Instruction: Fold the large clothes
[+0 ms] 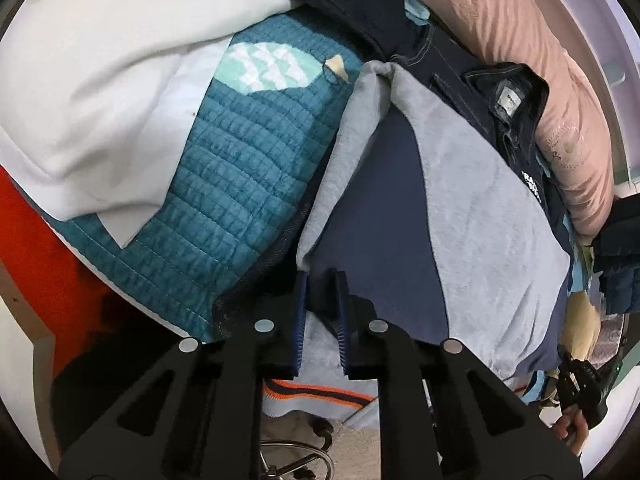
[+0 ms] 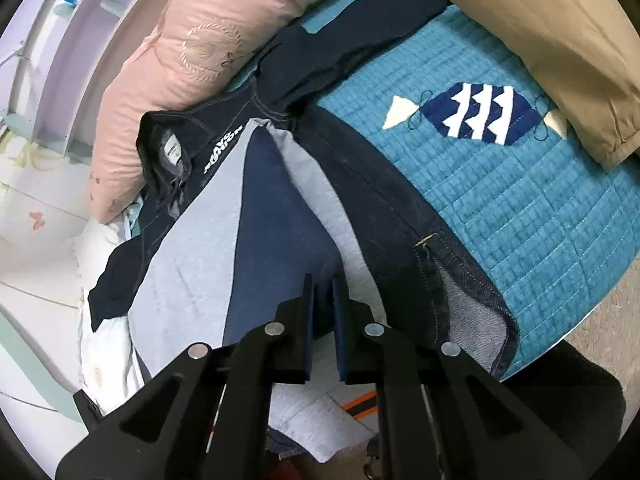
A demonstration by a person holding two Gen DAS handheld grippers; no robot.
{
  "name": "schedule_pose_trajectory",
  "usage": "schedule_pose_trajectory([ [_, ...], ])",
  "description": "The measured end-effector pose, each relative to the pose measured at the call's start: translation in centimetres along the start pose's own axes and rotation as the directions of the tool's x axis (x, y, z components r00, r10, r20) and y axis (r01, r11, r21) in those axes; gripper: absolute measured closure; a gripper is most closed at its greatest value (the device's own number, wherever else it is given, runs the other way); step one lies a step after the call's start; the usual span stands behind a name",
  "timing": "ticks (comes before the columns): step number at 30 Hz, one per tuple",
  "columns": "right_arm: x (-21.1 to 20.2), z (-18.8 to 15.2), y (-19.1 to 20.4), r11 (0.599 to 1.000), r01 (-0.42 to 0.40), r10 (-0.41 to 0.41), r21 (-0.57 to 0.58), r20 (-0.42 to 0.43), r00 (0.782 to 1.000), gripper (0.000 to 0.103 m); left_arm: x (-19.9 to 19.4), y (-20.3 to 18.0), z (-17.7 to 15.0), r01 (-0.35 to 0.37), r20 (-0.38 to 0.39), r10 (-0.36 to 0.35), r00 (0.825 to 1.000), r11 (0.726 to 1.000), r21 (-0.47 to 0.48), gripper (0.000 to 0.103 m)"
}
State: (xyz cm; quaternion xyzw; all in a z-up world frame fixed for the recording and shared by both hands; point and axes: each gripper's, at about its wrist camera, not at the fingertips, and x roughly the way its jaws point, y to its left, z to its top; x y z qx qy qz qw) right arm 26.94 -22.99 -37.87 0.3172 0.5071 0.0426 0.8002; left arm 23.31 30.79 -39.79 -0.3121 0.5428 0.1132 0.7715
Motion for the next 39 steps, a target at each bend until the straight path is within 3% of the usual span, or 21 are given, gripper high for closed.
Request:
schedule_pose_trajectory([
  [8,0.0,0.2,0.3,1.000,-0.012,0.012,0.001,-0.007,1.000,0.095,0.7,0.5,0.3,0.002,-0.025,-0.003,1.000,0.999,-0.038,0.086],
  [12,-0.3,0.2,0.4,1.000,0.000,0.000,-0.004,0.001,1.000,0.095,0.5,0.1,0.0,-0.014,0.006,0.014,1.000,1.000,-0.010,0.097],
  [18,-2.4,-0.1,1.1,0.998,0.003,-0.001,-0.059,0.021,1.000,0.096,-2.9,-0.6,-0.5,0.013,0.049,-0.015,0.999,0.999,0.041,0.098],
  [23,-3.6,-1.0,0.5,0.998,0.007,-0.006,-0.061,0.007,1.000,0.096,-4.4,0.0,-1.7,0.021,0.027,-0.023,0.999,0.998,0.055,0.098],
  [27,-2.3,-1.8,-1.2,0.998,0.052,-0.053,-0.032,-0.038,0.998,0.096,-2.5,1.5,-2.4,-0.023,-0.011,0.024,1.000,0.999,0.026,0.098],
  [31,1.0,-1.9,-2.0,0.991,0.112,-0.119,-0.071,-0.108,0.987,0.089,0.5,1.6,-2.4,-0.103,-0.033,0.105,0.994,0.992,0.074,0.080],
  [33,0.6,-1.5,-1.5,0.988,0.135,-0.141,-0.078,-0.079,0.987,0.085,0.0,1.5,-2.2,-0.093,-0.032,0.095,0.995,0.994,0.062,0.074],
  [34,0.1,-1.4,-1.0,0.985,0.144,-0.151,-0.098,-0.060,0.987,0.083,-0.5,1.5,-2.2,-0.075,-0.021,0.077,0.997,0.996,0.057,0.056],
  [35,-0.5,-1.3,-0.3,0.981,0.150,-0.157,-0.124,-0.041,0.987,0.077,-1.1,1.5,-2.2,-0.075,-0.012,0.076,0.997,0.996,0.052,0.050],
  [39,-2.7,-1.1,4.1,0.948,0.178,-0.170,-0.263,0.053,0.984,0.072,-3.6,0.8,-1.6,-0.031,0.043,0.027,0.999,0.996,0.084,0.040],
])
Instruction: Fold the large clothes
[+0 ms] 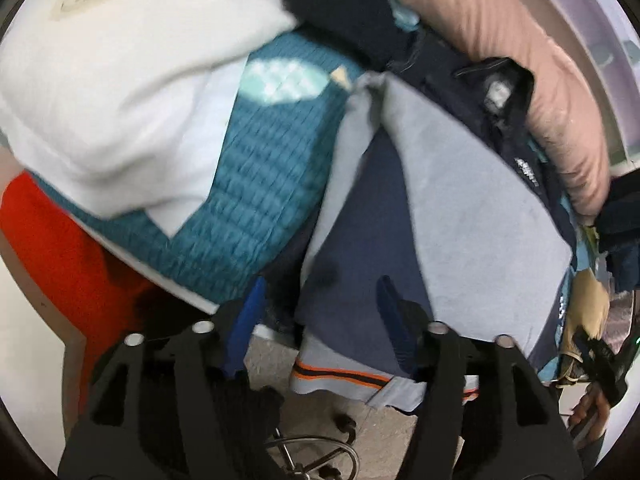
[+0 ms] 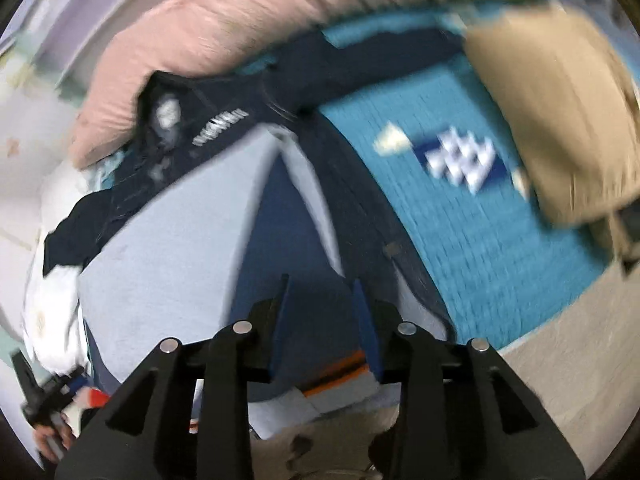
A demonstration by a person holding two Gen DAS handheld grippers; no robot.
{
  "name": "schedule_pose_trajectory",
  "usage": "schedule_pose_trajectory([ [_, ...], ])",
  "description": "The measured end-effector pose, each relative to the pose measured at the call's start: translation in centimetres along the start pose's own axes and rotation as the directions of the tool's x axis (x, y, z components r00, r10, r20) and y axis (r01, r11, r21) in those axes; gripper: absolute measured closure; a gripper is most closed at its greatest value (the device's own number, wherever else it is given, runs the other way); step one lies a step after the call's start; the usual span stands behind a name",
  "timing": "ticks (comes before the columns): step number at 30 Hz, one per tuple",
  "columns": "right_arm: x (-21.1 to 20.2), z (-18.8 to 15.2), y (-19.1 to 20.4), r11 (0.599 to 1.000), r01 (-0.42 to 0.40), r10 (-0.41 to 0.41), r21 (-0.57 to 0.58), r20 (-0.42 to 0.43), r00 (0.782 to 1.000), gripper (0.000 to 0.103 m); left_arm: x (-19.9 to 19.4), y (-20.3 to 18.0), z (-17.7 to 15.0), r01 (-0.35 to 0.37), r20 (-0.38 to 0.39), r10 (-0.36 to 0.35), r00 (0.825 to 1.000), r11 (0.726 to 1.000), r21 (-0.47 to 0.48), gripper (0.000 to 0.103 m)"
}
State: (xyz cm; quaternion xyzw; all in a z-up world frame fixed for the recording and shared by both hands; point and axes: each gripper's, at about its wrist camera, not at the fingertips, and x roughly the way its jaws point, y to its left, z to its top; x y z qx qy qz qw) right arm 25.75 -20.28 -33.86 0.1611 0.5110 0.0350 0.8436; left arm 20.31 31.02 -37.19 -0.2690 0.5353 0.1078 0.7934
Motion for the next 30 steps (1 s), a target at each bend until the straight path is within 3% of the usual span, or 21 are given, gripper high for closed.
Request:
schedule_pose_trajectory([
  [3,1.0,1.1,5.0,0.985,-0.149,0.147,-0.086,-0.027,0.989,0.079,0.3,-0.4,0.5,0.014,0.011,-0.015,1.000,1.000,0.015,0.039],
  [4,1.9,1.4,7.3,0.973,-0.196,0.191,-0.122,-0.053,0.980,0.093,0.7,-0.4,0.5,0.005,0.007,-0.005,1.000,1.000,0.013,0.038],
  [5,2.6,1.6,8.7,0.964,-0.227,0.219,-0.139,-0.075,0.973,0.101,1.2,-0.4,0.7,0.002,0.004,-0.002,1.000,1.000,0.011,0.038],
  [7,4.9,2.2,13.1,0.932,-0.315,0.295,-0.178,-0.129,0.947,0.103,2.3,0.1,1.0,0.013,-0.022,-0.013,1.000,1.000,0.000,0.038],
  [10,8.7,3.0,17.7,0.916,-0.345,0.311,-0.204,-0.182,0.933,0.103,3.3,0.7,1.0,0.043,-0.034,-0.044,0.998,0.998,-0.038,0.036],
  [16,15.8,4.1,20.8,0.937,-0.306,0.261,-0.168,-0.245,0.934,0.103,3.3,1.7,0.6,0.066,-0.036,-0.067,0.997,0.997,-0.037,0.033],
  [18,19.2,3.6,20.2,0.953,-0.272,0.220,-0.132,-0.315,0.923,0.103,3.3,2.6,0.7,0.072,-0.041,-0.075,0.996,0.995,-0.064,0.032],
  [20,20.7,3.5,19.3,0.949,-0.304,0.263,-0.086,-0.317,0.911,0.103,3.5,3.3,0.6,0.082,-0.049,-0.086,0.995,0.993,-0.089,0.032],
  [22,20.4,3.8,19.0,0.948,-0.312,0.278,-0.058,-0.321,0.905,0.103,3.6,3.7,0.5,0.090,-0.054,-0.096,0.994,0.990,-0.107,0.032],
  [24,18.7,3.5,19.6,0.952,-0.285,0.238,-0.115,-0.314,0.919,0.103,3.9,4.0,0.5,0.104,-0.060,-0.113,0.992,0.986,-0.129,0.032],
  [26,16.9,2.4,19.7,0.946,-0.301,0.245,-0.122,-0.338,0.908,0.099,3.8,4.0,0.3,0.113,-0.059,-0.121,0.991,0.985,-0.129,0.032],
  [30,14.7,-1.8,18.5,0.949,-0.263,0.187,-0.174,-0.360,0.914,0.103,3.9,4.1,0.0,0.134,-0.062,-0.145,0.988,0.980,-0.150,0.031],
])
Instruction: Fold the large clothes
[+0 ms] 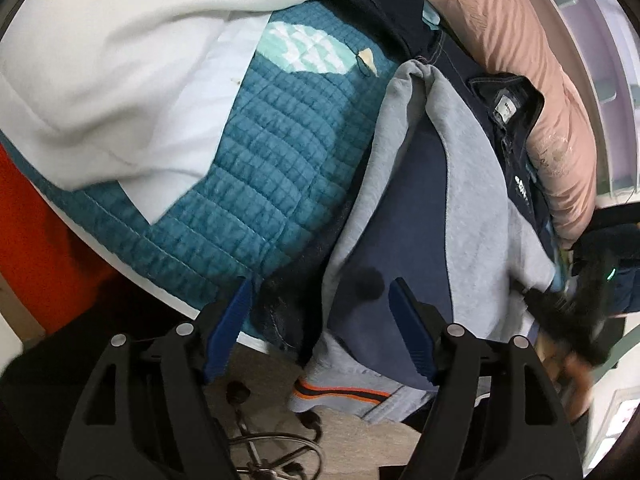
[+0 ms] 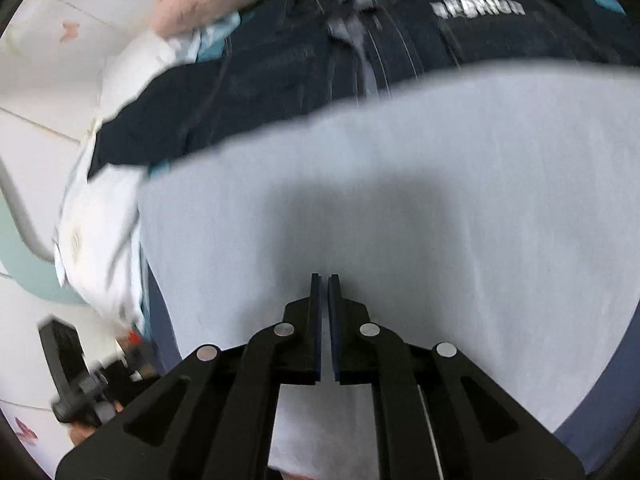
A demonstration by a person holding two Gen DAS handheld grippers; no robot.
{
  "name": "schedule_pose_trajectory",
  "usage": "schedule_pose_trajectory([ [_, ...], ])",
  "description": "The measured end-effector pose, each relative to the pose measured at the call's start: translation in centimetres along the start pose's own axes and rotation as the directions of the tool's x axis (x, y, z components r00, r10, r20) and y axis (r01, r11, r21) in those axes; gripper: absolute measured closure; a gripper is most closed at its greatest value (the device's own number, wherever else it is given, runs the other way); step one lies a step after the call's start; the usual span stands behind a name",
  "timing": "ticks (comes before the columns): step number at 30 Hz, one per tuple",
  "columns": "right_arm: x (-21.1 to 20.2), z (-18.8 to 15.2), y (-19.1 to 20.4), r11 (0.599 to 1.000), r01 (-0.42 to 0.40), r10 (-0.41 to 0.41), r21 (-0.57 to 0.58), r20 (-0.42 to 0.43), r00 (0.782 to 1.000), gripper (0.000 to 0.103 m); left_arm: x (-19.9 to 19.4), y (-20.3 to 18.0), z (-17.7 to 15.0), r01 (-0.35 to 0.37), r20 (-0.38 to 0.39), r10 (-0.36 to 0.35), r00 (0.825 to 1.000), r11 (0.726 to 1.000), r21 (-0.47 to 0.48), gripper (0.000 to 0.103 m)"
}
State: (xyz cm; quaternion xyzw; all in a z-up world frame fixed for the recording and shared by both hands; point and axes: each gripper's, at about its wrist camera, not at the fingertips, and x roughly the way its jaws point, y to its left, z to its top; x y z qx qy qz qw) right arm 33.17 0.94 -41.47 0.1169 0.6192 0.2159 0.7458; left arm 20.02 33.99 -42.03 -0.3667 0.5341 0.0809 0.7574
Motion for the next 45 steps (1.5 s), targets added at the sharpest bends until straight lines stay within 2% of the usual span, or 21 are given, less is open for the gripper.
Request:
schedule_pose_trajectory([
  [3,1.2,-1.3,-1.0,1.000,-0.008,0.009,-0.015,0.041,0.999,0.103,0.0,0.0,-0.2,0.017,-0.005,-0.017,1.000,1.000,-0.010,0.031],
  [7,-0.5,-1.7,-0.4,1.000,0.007,-0.007,0.001,0.030,1.000,0.102,-0.3,0.4,-0.7,0.035,-0.012,-0.035,0.999,0.999,-0.033,0.031],
  [10,-1.8,-3.8,0.0,0.999,-0.039,0.039,0.003,0.006,0.999,0.099,0.2,0.5,-1.2,0.017,-0.041,-0.017,0.999,1.000,-0.020,0.031],
  [12,-1.2,-5.2,-1.5,0.996,-0.081,0.082,0.049,-0.023,0.996,0.099,0.9,0.3,-1.4,-0.005,-0.072,0.004,0.997,1.000,-0.008,0.031],
  [13,-0.5,-5.4,-1.4,0.994,-0.085,0.087,0.066,-0.018,0.996,0.103,1.0,0.1,-1.6,-0.013,-0.079,0.013,0.997,1.000,-0.003,0.031],
  [16,0.1,-5.8,-2.5,0.985,-0.140,0.140,0.098,-0.001,0.990,0.103,0.7,-0.5,-2.4,-0.032,-0.095,0.032,0.995,0.999,0.007,0.031],
  [19,0.0,-5.6,-1.7,0.992,-0.111,0.112,0.066,-0.008,0.994,0.103,-0.4,-0.5,-3.6,0.012,-0.075,-0.015,0.997,0.999,-0.036,0.031],
  [21,0.1,-5.5,-1.6,0.992,-0.104,0.105,0.065,-0.006,0.994,0.103,-0.3,-0.7,-4.2,0.044,-0.097,-0.046,0.994,0.999,-0.032,0.031],
  [24,0.3,-5.5,-1.4,0.991,-0.112,0.113,0.068,-0.006,0.994,0.103,0.0,-1.0,-4.7,0.049,-0.108,-0.052,0.993,0.998,-0.035,0.031],
  [26,0.3,-5.4,-1.5,0.991,-0.117,0.118,0.069,-0.004,0.993,0.103,0.7,-0.9,-4.7,0.076,-0.133,-0.083,0.988,0.995,-0.060,0.034],
  [29,0.1,-5.6,-1.8,0.991,-0.118,0.119,0.070,-0.005,0.993,0.103,1.3,-1.1,-4.4,0.072,-0.130,-0.079,0.988,0.995,-0.065,0.038],
  [31,0.1,-5.6,-1.7,0.990,-0.119,0.120,0.072,-0.005,0.993,0.103,1.6,-1.1,-4.3,0.060,-0.128,-0.071,0.989,0.995,-0.084,0.047],
  [33,0.2,-5.5,-1.6,0.990,-0.121,0.122,0.072,-0.005,0.993,0.103,1.2,-0.7,-4.3,0.061,-0.122,-0.072,0.990,0.993,-0.096,0.051],
  [35,0.2,-5.5,-1.7,0.990,-0.123,0.123,0.073,-0.008,0.992,0.103,0.2,-0.4,-4.0,0.097,-0.099,-0.109,0.989,0.988,-0.117,0.052],
  [38,0.1,-5.5,-1.8,0.990,-0.124,0.125,0.073,-0.011,0.992,0.103,-1.1,-0.3,-3.1,0.080,-0.033,-0.083,0.996,0.992,-0.098,0.052],
  [41,0.1,-5.4,-1.9,0.989,-0.126,0.128,0.072,-0.012,0.992,0.103,-0.2,0.4,-2.3,0.101,-0.061,-0.109,0.992,0.988,-0.120,0.052],
  [42,0.1,-5.4,-2.0,0.989,-0.128,0.129,0.074,-0.013,0.992,0.103,0.1,0.4,-2.3,0.097,-0.074,-0.107,0.992,0.987,-0.124,0.056],
  [44,0.1,-5.4,-2.0,0.988,-0.131,0.133,0.075,-0.016,0.991,0.103,0.4,0.4,-2.2,0.099,-0.083,-0.110,0.991,0.987,-0.125,0.058],
  [45,0.1,-5.4,-2.1,0.988,-0.134,0.136,0.077,-0.016,0.991,0.103,0.5,0.4,-2.2,0.087,-0.084,-0.097,0.992,0.990,-0.113,0.063],
])
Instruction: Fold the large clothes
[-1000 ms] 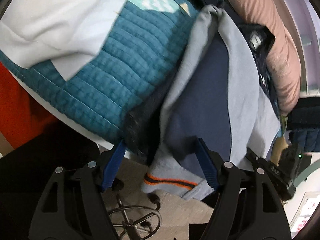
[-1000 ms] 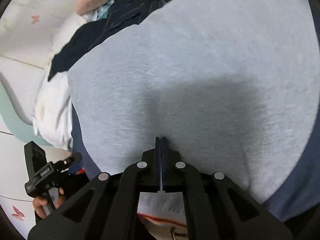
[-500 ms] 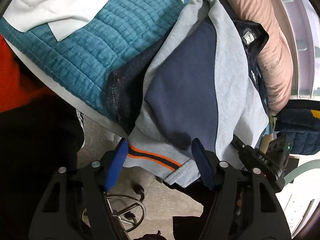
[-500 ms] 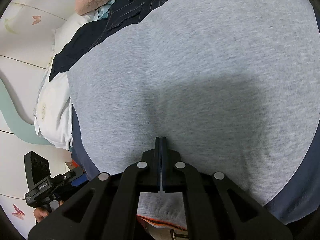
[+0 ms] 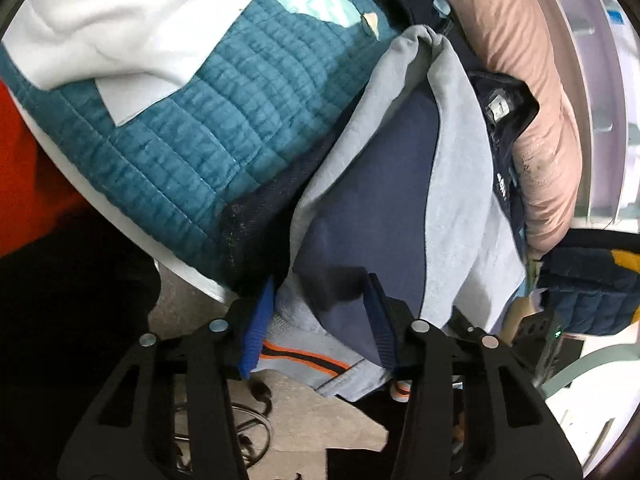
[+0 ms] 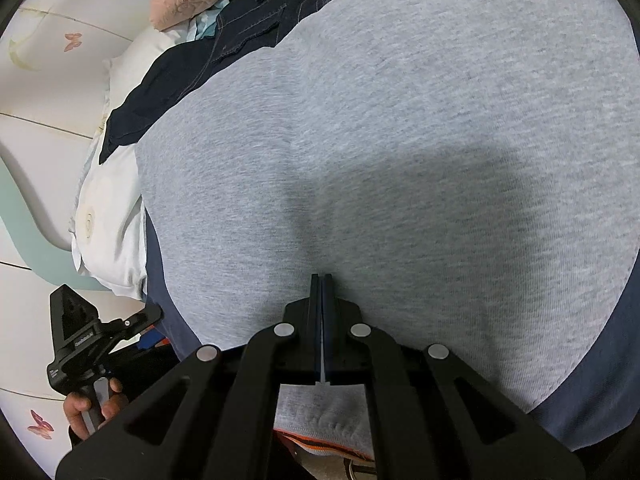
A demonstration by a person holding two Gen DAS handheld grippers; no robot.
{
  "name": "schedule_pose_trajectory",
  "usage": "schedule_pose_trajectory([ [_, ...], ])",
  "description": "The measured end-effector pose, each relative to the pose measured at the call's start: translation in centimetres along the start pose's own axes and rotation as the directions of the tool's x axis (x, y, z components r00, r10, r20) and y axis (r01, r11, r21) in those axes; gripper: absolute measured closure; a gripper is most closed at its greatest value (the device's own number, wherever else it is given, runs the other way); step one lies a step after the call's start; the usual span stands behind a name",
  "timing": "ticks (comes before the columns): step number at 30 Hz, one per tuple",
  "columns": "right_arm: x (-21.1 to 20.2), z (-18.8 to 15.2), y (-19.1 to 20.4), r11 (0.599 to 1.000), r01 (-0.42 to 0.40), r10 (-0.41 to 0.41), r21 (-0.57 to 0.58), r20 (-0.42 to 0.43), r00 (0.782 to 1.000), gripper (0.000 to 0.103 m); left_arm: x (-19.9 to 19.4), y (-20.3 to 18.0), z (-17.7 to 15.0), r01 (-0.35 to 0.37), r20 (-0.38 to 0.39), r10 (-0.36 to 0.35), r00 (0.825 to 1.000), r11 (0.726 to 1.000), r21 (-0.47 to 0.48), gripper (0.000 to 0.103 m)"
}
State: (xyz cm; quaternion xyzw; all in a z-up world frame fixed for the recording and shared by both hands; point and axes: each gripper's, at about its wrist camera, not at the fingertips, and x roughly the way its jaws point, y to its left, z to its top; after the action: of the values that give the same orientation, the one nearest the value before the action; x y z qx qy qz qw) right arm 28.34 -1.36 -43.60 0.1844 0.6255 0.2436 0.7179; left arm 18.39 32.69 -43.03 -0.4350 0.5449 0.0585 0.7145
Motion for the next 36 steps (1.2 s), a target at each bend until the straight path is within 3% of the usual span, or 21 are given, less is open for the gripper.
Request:
schedule_pose_trajectory([
  [5,-0.1,0.0,0.1,1.000,-0.001,0.001,0.004,0.001,1.000,0.103,1.2,0.4,0.3,-0.003,-0.018,0.003,1.000,1.000,-0.005,0.067],
  [6,-0.4,-0.1,0.2,1.000,0.002,-0.002,0.008,0.003,1.000,0.103,1.1,0.2,0.3,-0.010,-0.016,0.010,1.000,1.000,0.003,0.072],
  [7,-0.5,-0.2,0.4,1.000,0.005,-0.005,0.009,0.000,1.000,0.103,0.8,-0.1,0.2,-0.019,-0.011,0.019,1.000,1.000,0.022,0.085],
  [9,-1.1,-0.7,0.8,1.000,0.014,-0.014,-0.007,-0.021,1.000,0.102,0.0,-1.0,-0.4,-0.011,0.002,0.011,1.000,0.999,0.046,0.089],
  [13,-0.6,-1.9,0.3,0.999,0.044,-0.045,-0.010,-0.065,0.997,0.103,-2.4,-3.2,-1.1,0.027,0.028,-0.030,0.999,0.994,0.103,0.091],
  [18,-0.4,-2.1,-0.1,1.000,0.021,-0.022,-0.016,-0.039,0.999,0.103,-4.3,-6.7,-1.6,0.091,0.038,-0.099,0.994,0.982,0.168,0.092],
  [20,-1.7,-2.8,0.1,1.000,0.008,-0.008,-0.006,-0.013,1.000,0.097,-4.7,-8.3,-2.0,0.112,0.034,-0.121,0.992,0.976,0.188,0.092],
  [25,-1.0,-4.3,-0.4,0.997,0.029,-0.030,-0.066,-0.020,0.999,0.100,-4.9,-11.5,-3.1,0.154,0.022,-0.163,0.986,0.962,0.224,0.092],
  [28,-2.9,-4.9,0.4,0.994,-0.043,0.047,-0.102,0.038,0.998,0.090,-4.9,-13.1,-3.6,0.150,0.018,-0.160,0.987,0.957,0.250,0.092],
  [31,-6.6,-6.5,3.1,0.975,-0.080,0.110,-0.206,0.140,0.984,0.050,-5.1,-14.4,-4.2,0.157,0.017,-0.167,0.986,0.951,0.266,0.092],
  [34,-9.4,-8.1,5.4,0.946,-0.121,0.182,-0.301,0.182,0.966,0.045,-5.1,-15.8,-4.6,0.153,0.013,-0.164,0.986,0.946,0.285,0.092],
  [36,-10.6,-9.0,7.1,0.923,-0.102,0.188,-0.370,0.203,0.961,0.043,-5.2,-16.6,-4.9,0.154,0.013,-0.165,0.986,0.943,0.296,0.092],
])
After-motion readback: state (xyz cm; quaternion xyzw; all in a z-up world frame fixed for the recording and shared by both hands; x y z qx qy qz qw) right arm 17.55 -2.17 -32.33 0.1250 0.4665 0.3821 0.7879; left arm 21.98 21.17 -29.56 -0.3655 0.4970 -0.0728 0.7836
